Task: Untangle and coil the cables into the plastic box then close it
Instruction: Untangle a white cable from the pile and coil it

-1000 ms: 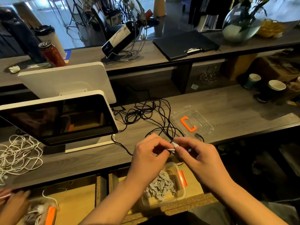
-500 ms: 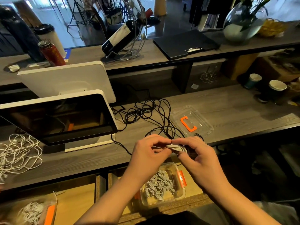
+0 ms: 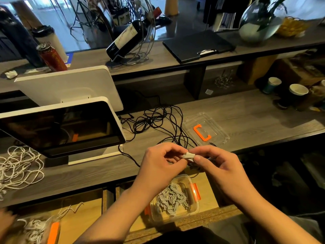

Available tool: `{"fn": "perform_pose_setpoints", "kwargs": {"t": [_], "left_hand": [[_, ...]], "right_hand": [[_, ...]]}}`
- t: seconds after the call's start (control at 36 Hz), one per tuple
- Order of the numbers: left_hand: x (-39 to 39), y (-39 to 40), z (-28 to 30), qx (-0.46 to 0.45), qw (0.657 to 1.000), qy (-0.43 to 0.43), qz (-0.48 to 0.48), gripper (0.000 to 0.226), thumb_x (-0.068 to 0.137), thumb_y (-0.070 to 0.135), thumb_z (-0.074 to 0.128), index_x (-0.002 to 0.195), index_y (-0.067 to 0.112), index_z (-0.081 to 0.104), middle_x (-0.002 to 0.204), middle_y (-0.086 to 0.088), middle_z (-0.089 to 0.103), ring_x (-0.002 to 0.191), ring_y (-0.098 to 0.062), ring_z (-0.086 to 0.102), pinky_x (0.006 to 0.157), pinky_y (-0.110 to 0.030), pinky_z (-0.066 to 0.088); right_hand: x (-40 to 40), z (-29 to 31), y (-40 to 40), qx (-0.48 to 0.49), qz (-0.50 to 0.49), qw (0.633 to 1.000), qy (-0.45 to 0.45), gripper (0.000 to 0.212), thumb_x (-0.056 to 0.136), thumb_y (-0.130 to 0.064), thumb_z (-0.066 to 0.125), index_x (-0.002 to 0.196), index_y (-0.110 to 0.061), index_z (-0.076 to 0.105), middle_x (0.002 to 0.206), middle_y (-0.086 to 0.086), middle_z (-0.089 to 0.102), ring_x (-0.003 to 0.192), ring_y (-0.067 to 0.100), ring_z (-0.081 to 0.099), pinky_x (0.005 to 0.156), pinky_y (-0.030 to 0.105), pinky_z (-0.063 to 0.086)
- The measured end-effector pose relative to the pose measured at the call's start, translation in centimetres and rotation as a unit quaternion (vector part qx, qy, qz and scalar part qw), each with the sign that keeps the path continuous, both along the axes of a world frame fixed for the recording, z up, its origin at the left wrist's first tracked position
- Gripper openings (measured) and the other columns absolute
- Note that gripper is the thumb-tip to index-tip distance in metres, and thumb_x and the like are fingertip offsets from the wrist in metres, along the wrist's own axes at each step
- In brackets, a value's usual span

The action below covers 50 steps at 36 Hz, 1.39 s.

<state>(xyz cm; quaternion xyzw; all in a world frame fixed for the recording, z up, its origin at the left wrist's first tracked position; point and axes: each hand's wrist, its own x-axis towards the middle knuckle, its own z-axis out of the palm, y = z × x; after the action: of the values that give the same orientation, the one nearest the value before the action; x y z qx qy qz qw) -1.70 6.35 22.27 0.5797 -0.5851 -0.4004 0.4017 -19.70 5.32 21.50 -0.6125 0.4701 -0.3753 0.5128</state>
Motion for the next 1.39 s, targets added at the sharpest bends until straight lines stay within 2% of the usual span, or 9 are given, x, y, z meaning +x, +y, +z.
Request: {"fn": "perform_pose_setpoints", "kwargs": {"t": [0.14,0.31,0.42,0.56,0.67,0.78,1.0,1.22,1.39], "left_hand": [[0.2,-0.1,-0.1,0.009,0.999,0.032,-0.011,0.031,0.077,-0.002,0.080,0.088,0.026,0.075,0.078,0.007,0.072,0.069,0.000,0.065,0.063,-0.011,0.050],[0.7,-0.3,-0.4,0.025,0.999,0.035,-0.022,0.023,0.078,0.004,0.080,0.090,0.023,0.079,0.084,0.007,0.076,0.074,-0.015,0.070,0.067,-0.024,0.059],[1.1,-0.6,-0.8,0.023,0.998,0.019,-0.047,0.017,0.079,0.008,0.081,0.088,0.022,0.079,0.082,0.007,0.076,0.075,-0.008,0.071,0.067,-0.020,0.056],[1.6,-0.6,-0.9,0.059,0.996,0.026,-0.069,0.012,0.079,0.014,0.082,0.087,0.022,0.079,0.083,0.003,0.077,0.078,-0.014,0.072,0.070,-0.028,0.060],[1.6,-0.7,-1.0,0.085,0.994,0.041,-0.057,0.013,0.079,0.010,0.081,0.086,0.020,0.078,0.083,0.004,0.077,0.077,-0.011,0.072,0.069,-0.023,0.059],[1.6,-0.7,-0.9,0.113,0.988,0.108,-0.023,0.012,0.079,0.000,0.078,0.088,0.007,0.076,0.080,-0.005,0.077,0.067,-0.010,0.072,0.062,-0.016,0.054],[1.3,-0.4,-1.4,0.177,0.957,0.231,-0.015,0.014,0.076,-0.007,0.075,0.085,0.004,0.075,0.087,-0.022,0.075,0.075,-0.027,0.071,0.067,-0.028,0.061],[2.1,-0.2,-1.4,0.188,0.941,0.274,-0.060,0.025,0.060,0.020,0.089,0.082,0.014,0.081,0.090,-0.021,0.075,0.077,-0.027,0.072,0.069,-0.030,0.061],[2.1,-0.3,-1.4,0.210,0.920,0.324,-0.065,0.015,0.066,0.017,0.085,0.080,0.014,0.080,0.087,-0.019,0.075,0.074,-0.023,0.072,0.067,-0.028,0.061]], "right_hand": [[-0.5,0.2,-0.3,0.048,0.013,0.998,-0.026,0.022,0.091,-0.006,0.063,0.103,-0.019,0.075,0.099,-0.001,0.075,0.093,0.011,0.070,0.077,0.020,0.054],[-0.4,0.2,-0.4,0.055,0.011,0.998,-0.009,0.020,0.092,-0.007,0.062,0.100,-0.021,0.075,0.096,-0.004,0.076,0.088,0.009,0.071,0.074,0.019,0.054],[-0.4,0.0,-0.6,0.074,0.026,0.997,-0.001,0.019,0.093,-0.008,0.060,0.099,-0.020,0.074,0.096,0.000,0.075,0.088,0.012,0.071,0.076,0.024,0.057],[-0.6,-0.1,-0.8,0.114,0.044,0.993,0.004,0.019,0.094,-0.009,0.059,0.098,-0.018,0.075,0.092,0.005,0.075,0.081,0.020,0.070,0.070,0.030,0.056],[-0.5,0.0,-1.1,0.121,0.048,0.991,0.011,0.016,0.094,-0.010,0.060,0.098,-0.016,0.074,0.093,0.007,0.075,0.088,0.031,0.069,0.080,0.041,0.057],[-0.1,0.1,-1.2,0.095,0.033,0.995,0.016,0.012,0.093,-0.013,0.063,0.097,-0.016,0.074,0.090,0.004,0.075,0.084,0.017,0.071,0.078,0.030,0.059],[-0.1,0.7,-1.6,0.132,0.049,0.990,0.005,0.019,0.093,-0.005,0.060,0.097,-0.015,0.076,0.094,0.004,0.076,0.088,0.020,0.072,0.078,0.029,0.060],[0.1,1.0,-2.2,0.151,0.063,0.986,0.026,0.023,0.095,-0.007,0.057,0.092,-0.017,0.077,0.091,0.007,0.076,0.092,0.031,0.069,0.086,0.042,0.057],[0.2,1.3,-2.4,0.182,0.085,0.980,-0.004,0.016,0.093,-0.009,0.060,0.097,-0.011,0.075,0.092,0.008,0.076,0.084,0.024,0.071,0.074,0.029,0.060]]}}
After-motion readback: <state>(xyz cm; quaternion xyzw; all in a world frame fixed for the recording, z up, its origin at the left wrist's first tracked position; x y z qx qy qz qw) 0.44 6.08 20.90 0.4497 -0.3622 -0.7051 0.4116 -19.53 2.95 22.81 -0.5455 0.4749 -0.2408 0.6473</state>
